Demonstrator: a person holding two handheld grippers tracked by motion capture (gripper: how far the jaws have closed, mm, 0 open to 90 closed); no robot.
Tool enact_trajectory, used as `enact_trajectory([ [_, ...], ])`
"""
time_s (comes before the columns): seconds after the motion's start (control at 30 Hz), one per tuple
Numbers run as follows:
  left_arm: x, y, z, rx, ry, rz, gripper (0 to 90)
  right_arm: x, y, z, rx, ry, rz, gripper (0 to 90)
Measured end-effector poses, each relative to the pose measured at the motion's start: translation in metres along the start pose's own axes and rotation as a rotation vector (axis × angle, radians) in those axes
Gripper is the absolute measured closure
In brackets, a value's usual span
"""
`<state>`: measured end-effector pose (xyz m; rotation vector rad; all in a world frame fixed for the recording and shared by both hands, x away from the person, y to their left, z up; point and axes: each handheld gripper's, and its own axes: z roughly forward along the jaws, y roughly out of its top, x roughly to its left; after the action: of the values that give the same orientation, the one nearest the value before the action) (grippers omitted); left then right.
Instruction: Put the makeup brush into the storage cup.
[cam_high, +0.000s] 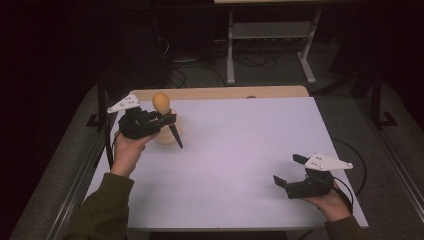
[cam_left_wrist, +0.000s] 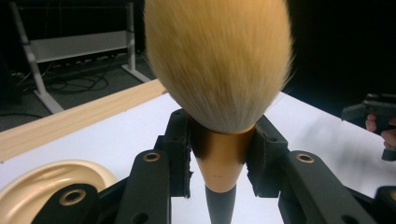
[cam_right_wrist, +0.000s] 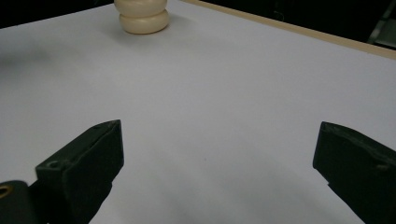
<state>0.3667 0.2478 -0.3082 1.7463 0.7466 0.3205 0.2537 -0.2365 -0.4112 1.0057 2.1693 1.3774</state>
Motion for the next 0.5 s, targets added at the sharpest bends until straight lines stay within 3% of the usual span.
enact_trajectory([
  [0.5,0.021,0.015,-0.003,-0.016,0.059,0.018,64.7,-0.003,-0.006,-0.005,0.001,-0.01,0.018,0.9],
])
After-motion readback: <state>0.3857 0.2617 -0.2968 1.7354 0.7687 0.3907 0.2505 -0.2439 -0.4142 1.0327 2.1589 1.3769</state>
